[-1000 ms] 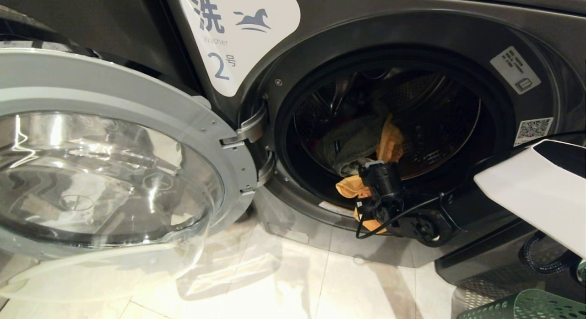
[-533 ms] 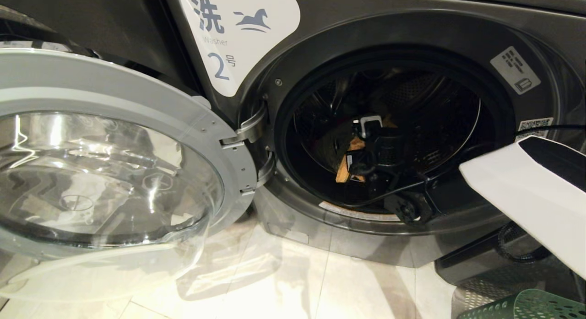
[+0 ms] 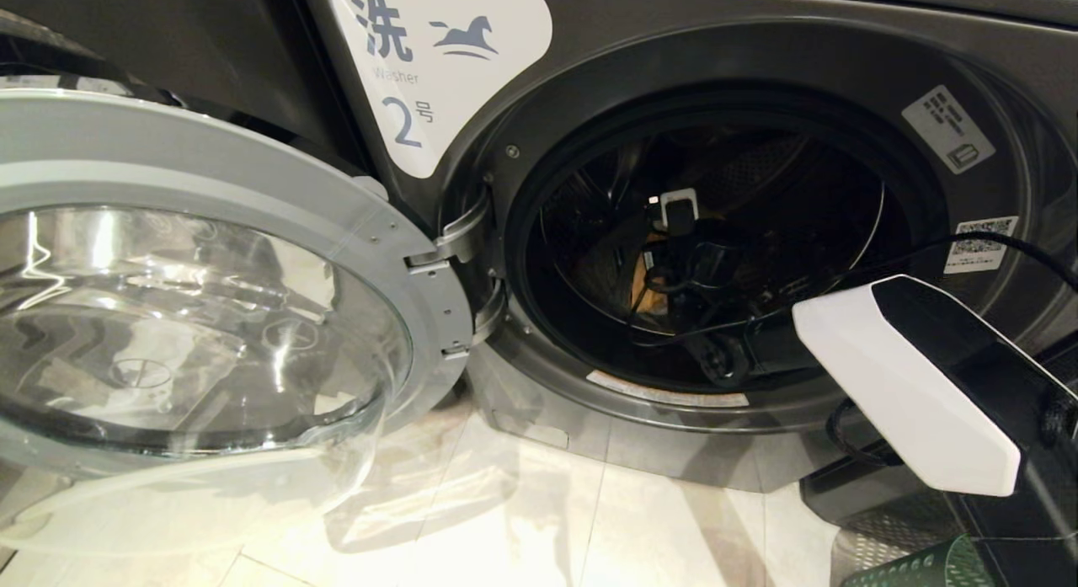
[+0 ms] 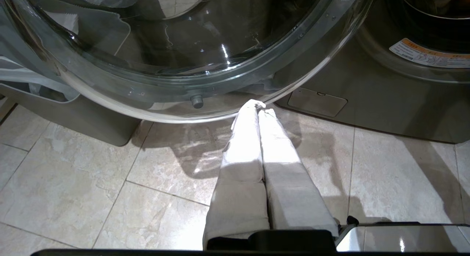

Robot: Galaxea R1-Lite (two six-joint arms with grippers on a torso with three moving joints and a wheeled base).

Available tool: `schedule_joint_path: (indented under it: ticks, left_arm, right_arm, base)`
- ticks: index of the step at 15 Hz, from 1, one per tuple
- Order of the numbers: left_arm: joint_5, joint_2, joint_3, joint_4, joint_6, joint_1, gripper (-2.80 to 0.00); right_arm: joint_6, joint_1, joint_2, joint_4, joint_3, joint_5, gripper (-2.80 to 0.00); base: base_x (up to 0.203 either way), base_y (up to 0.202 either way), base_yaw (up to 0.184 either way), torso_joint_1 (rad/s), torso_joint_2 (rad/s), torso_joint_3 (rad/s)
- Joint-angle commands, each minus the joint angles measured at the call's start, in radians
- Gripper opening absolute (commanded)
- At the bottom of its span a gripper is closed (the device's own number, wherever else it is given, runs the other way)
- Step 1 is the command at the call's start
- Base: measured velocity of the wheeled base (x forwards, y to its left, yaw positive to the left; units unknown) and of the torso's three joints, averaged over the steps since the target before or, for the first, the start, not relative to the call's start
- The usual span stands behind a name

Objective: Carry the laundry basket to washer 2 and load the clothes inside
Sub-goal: Place the clothes into the washing machine

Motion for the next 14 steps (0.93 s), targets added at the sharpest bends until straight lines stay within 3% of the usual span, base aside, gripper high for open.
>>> schedule_joint_path:
  ticks: [1, 4, 8, 14]
  left_arm:
    - [0.000, 0.001, 0.000, 0.000, 0.000, 0.000, -2.80]
    - [0.000, 0.001, 0.000, 0.000, 0.000, -0.001, -2.80]
    - [0.000, 0.001, 0.000, -0.002, 0.000, -0.001, -2.80]
    - [0.000, 0.001, 0.000, 0.000, 0.000, -0.001, -2.80]
  right_arm:
    - [-0.011, -0.009, 0.069, -0.019, -0.044, -0.004, 0.00]
    - [-0.042, -0.027, 0.106, -0.021, -0.065, -0.004, 0.00]
    - [-0.026, -0.038, 0.052, -0.021, -0.048, -0.001, 0.00]
    - [0.061, 0.043, -0.218, -0.020, 0.287, 0.029, 0.00]
  base:
    - [0.000, 0.000, 0.000, 0.000, 0.00, 0.000]
    - [0.000, 0.000, 0.000, 0.000, 0.00, 0.000]
    - [0.000, 0.000, 0.000, 0.000, 0.00, 0.000]
    - [0.000, 0.000, 0.000, 0.000, 0.00, 0.000]
